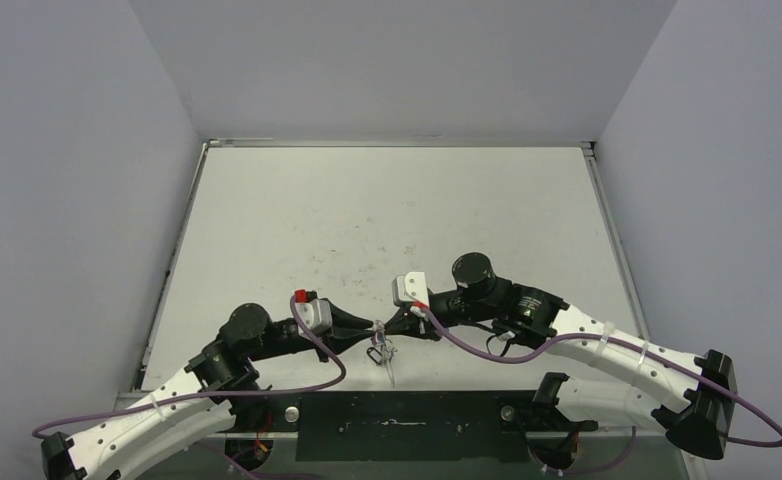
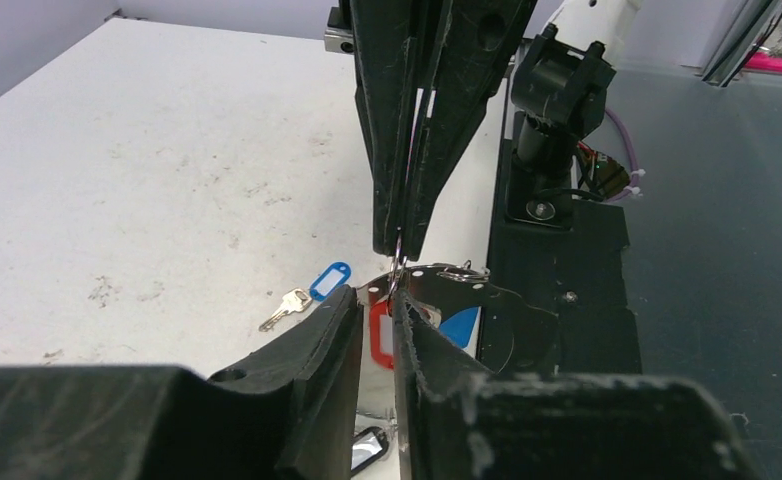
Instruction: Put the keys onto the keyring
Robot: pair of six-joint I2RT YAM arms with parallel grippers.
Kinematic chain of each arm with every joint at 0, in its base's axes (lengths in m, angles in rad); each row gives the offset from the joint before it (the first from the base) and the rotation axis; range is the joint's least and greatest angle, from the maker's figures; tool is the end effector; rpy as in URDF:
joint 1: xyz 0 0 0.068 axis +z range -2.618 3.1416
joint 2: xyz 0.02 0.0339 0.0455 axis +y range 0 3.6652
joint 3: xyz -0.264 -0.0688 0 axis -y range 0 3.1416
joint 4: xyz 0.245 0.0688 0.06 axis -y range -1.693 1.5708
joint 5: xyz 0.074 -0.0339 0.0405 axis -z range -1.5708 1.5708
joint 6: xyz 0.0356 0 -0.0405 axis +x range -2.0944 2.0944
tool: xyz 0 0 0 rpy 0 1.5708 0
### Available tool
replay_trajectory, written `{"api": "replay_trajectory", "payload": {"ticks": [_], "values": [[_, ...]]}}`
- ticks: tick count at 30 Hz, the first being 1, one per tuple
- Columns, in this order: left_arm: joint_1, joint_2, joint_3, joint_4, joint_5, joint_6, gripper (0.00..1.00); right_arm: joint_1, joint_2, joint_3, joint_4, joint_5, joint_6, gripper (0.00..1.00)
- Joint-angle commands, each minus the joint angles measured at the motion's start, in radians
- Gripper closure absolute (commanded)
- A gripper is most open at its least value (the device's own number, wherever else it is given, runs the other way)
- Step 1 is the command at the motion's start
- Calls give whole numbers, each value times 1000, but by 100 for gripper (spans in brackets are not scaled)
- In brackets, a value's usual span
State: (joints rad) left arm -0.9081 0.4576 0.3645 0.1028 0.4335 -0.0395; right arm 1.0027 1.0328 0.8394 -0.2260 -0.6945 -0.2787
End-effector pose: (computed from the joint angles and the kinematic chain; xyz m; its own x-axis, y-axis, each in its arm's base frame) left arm 0.0737 -0.1188 0.2681 -0.0325 -0.0166 -0.9993 0.9733 0.2267 -0.0354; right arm 0.1041 0.2055 0.3107 0.0541 -0.3082 -0.9498 -0.9853 -0.1707 -0.0007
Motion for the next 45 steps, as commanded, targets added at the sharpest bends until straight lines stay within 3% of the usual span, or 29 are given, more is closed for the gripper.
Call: {"api": "replay_trajectory", "payload": {"ticks": [1, 3, 15, 38, 45], "values": [[0, 16, 33, 57, 39, 13, 90, 9, -32, 20, 77, -25, 1, 100], [0, 18, 33, 51, 40, 17, 100, 9, -33, 20, 77, -25, 1, 100], [0, 19, 61, -100, 41, 67, 100, 8, -44, 22, 96, -26, 19, 100], [-6, 70, 64, -6, -29, 46, 100, 16, -50, -19, 198, -28, 92, 100], [-6, 18, 44, 4, -36, 45, 82, 16, -55, -28, 194, -15, 93, 100]]}}
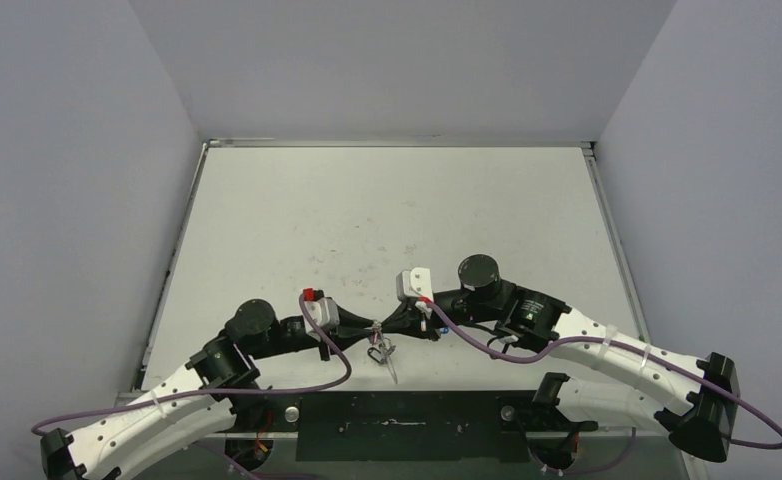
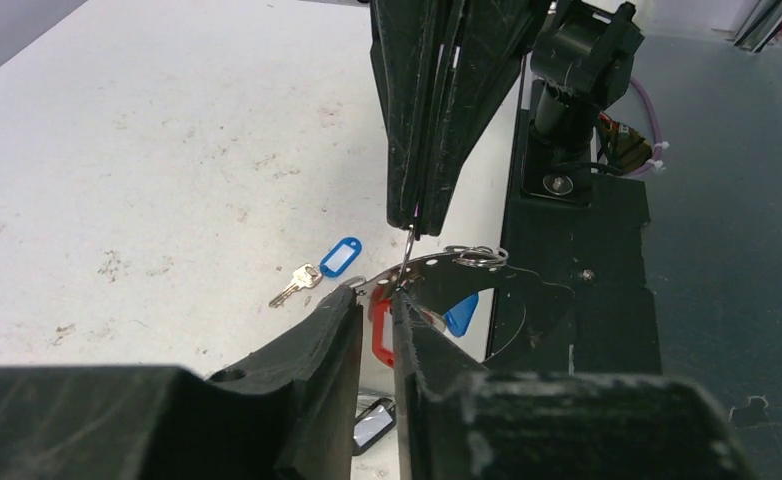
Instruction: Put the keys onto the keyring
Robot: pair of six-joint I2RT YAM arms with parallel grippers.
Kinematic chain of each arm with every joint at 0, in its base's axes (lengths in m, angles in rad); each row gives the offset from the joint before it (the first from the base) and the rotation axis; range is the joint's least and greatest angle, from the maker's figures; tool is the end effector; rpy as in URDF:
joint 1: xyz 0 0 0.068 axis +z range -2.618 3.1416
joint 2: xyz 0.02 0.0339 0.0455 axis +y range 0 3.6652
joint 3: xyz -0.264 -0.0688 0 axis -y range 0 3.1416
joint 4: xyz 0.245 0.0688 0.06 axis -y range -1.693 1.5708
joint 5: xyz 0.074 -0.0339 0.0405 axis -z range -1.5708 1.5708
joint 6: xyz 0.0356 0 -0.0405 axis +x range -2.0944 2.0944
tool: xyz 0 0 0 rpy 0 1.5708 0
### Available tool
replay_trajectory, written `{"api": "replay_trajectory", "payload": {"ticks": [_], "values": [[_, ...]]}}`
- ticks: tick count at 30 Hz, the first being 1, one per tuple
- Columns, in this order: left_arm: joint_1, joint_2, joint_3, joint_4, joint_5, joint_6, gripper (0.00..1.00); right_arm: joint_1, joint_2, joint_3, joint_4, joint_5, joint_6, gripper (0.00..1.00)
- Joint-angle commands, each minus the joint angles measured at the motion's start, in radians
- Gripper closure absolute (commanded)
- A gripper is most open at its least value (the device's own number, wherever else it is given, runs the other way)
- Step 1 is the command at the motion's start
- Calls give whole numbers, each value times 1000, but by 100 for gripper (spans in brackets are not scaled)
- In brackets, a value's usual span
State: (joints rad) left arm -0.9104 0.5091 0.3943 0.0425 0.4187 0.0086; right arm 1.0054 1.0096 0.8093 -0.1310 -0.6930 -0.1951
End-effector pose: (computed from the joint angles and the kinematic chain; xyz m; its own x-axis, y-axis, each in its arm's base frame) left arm 0.0781 -0.1242 0.2660 -0.0360 0.0591 -0.9976 0.9706 0.2397 -0.0208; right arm 0.1026 0.2042 0.3141 0.0177 -0.2505 -0.9680 -0.9886 -0.1493 0.0205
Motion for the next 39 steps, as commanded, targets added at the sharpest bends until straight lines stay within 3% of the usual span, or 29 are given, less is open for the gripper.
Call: {"api": "replay_trajectory", "payload": {"ticks": [1, 10, 23, 26, 30, 31, 37, 39], "values": [[-4, -42, 10, 65, -23, -28, 79, 13, -32, 1, 101, -14, 10, 100], [-5, -71, -22, 83, 13, -60, 57, 14, -34, -11, 108, 5, 13, 100], [-19, 16, -20, 213, 24, -111, 55, 15, -35, -10, 101, 22, 14, 100], [-29, 48, -15, 222, 22, -108, 65, 15, -36, -10, 98, 26, 14, 100], [-31, 50, -9, 207, 30, -91, 97, 15, -39, -9, 82, 32, 8, 100], [-31, 46, -7, 200, 29, -90, 100, 15, -40, -9, 79, 35, 7, 100], [-33, 4, 23, 110, -16, -96, 100, 15, -50, -12, 62, 53, -5, 98], [-33, -4, 44, 66, -29, -90, 100, 15, -53, -5, 43, 52, -24, 83]]}}
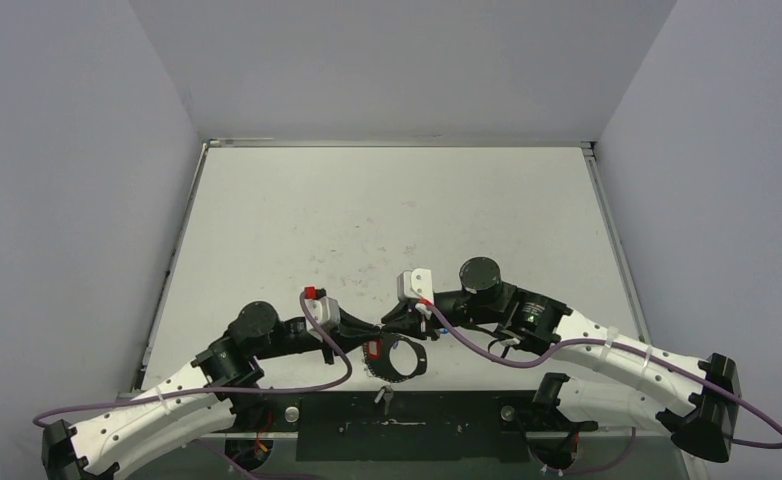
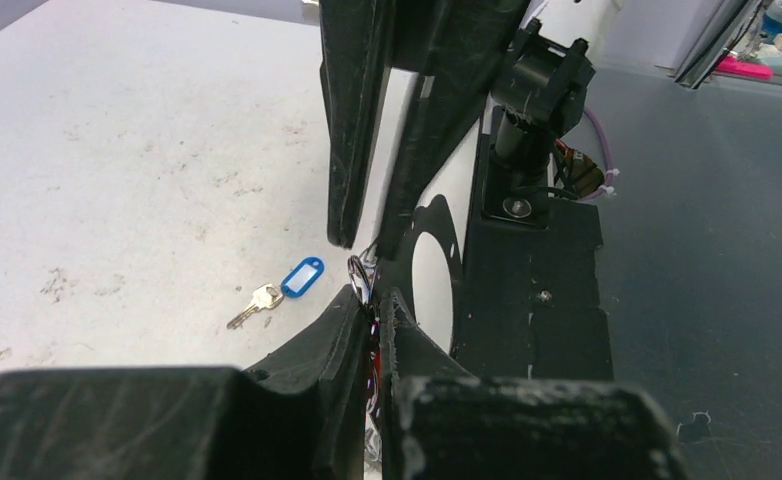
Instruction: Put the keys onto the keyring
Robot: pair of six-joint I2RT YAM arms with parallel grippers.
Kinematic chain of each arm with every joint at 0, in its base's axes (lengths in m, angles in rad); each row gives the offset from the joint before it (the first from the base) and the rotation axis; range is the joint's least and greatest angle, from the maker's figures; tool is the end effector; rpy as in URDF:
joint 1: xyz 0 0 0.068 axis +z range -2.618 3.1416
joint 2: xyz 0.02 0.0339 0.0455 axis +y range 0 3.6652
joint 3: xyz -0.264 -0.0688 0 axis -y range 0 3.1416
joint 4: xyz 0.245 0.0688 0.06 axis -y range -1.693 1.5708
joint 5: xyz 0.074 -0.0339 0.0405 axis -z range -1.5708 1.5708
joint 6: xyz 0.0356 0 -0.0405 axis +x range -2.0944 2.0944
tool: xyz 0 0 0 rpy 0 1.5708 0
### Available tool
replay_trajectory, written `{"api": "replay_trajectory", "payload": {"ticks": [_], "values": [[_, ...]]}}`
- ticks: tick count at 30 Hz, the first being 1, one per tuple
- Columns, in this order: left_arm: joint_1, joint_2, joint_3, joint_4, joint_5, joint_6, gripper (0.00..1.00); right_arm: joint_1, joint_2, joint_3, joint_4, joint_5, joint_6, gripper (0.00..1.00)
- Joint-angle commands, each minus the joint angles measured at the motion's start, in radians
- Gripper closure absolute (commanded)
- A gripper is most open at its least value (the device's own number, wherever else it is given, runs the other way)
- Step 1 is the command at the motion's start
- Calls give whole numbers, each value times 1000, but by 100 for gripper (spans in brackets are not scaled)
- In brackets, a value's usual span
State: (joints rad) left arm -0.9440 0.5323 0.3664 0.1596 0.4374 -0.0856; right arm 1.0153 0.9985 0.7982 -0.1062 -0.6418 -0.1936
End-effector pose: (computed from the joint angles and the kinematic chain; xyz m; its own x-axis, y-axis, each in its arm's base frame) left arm 0.0760 -0.1306 0.2655 -0.0876 -0.0110 -0.9961 0.9782 0.1880 -0.0882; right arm 0.1015 0.2039 0.3146 0.0327 -0.2395 -0.9703 -0.9938 -0.1106 -0.0062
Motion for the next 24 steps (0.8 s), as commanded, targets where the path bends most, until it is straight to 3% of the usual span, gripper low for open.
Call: {"api": "replay_trajectory", "payload": {"ticks": [1, 4, 9, 14, 19, 24], "values": [[1, -28, 85, -77, -49, 8, 100, 5, -45, 12, 4, 1, -38, 77], [1, -17, 123, -150, -47, 27, 100, 5, -51, 32, -36, 0, -83, 60], [1, 17, 175, -250, -30, 62, 100, 5, -39, 57, -58, -9, -112, 53], [1, 69, 225, -311, 10, 131, 100, 5, 5, 96, -74, -37, -130, 55], [1, 113, 258, -342, 38, 166, 100, 5, 50, 125, -81, -83, -141, 64], [1, 124, 255, -323, 49, 166, 100, 5, 85, 142, -118, -105, -161, 66]]}}
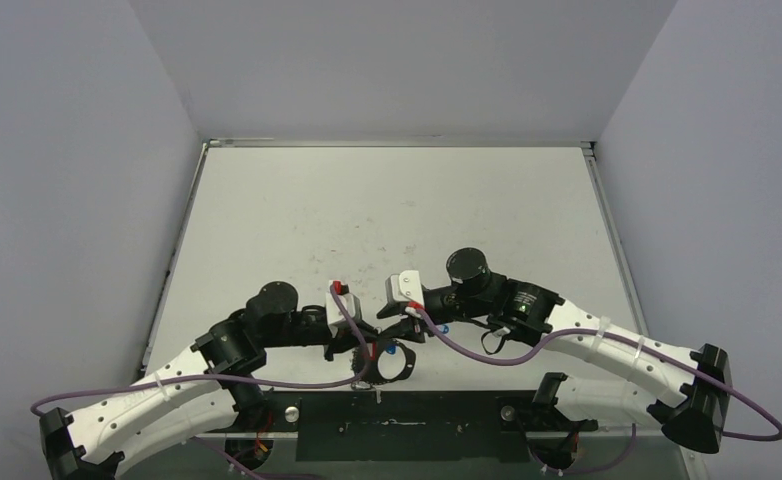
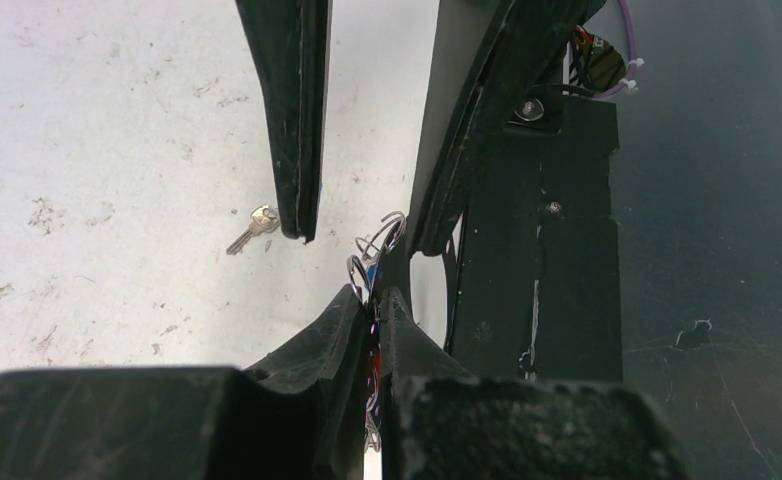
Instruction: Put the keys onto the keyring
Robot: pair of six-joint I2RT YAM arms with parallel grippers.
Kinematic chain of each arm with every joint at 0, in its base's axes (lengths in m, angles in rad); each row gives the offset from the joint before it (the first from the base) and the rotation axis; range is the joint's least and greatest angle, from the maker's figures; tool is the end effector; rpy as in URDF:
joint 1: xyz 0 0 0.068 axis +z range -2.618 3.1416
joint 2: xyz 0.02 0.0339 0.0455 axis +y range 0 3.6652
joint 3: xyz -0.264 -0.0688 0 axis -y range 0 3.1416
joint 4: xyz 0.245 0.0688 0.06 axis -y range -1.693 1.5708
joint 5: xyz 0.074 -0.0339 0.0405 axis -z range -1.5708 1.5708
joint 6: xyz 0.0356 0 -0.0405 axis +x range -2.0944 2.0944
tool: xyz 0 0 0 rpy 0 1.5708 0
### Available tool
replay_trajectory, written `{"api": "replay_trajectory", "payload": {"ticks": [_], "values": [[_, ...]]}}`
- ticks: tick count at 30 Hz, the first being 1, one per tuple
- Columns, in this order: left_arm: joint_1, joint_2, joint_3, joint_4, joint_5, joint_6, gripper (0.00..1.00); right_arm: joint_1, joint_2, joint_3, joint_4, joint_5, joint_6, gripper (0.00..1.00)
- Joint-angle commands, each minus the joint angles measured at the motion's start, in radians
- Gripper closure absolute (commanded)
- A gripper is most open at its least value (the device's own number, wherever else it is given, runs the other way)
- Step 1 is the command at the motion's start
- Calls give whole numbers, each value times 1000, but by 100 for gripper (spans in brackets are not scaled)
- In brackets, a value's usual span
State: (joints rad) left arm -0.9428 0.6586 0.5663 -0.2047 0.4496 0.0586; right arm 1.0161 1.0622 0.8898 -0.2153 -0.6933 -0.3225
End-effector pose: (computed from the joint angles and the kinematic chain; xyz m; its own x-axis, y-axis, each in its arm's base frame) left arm 0.0827 -0.1403 0.2812 -0.1147 0.2477 -0.9620 0.9814 0.1786 -0.0710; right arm 0.1055 0.2134 0.3228 0.1171 -0.2738 -0.9546 -0.9788 -0.1947 -0.0643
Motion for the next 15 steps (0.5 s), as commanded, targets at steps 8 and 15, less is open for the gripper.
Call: {"api": "replay_trajectory", "payload": {"ticks": [8, 15], "values": [[-1, -14, 37, 76, 51, 8, 100, 4, 48, 47, -9, -50, -35, 69], [-1, -22, 33, 77, 54, 5, 100, 4, 70, 55, -1, -62, -26, 82]]}}
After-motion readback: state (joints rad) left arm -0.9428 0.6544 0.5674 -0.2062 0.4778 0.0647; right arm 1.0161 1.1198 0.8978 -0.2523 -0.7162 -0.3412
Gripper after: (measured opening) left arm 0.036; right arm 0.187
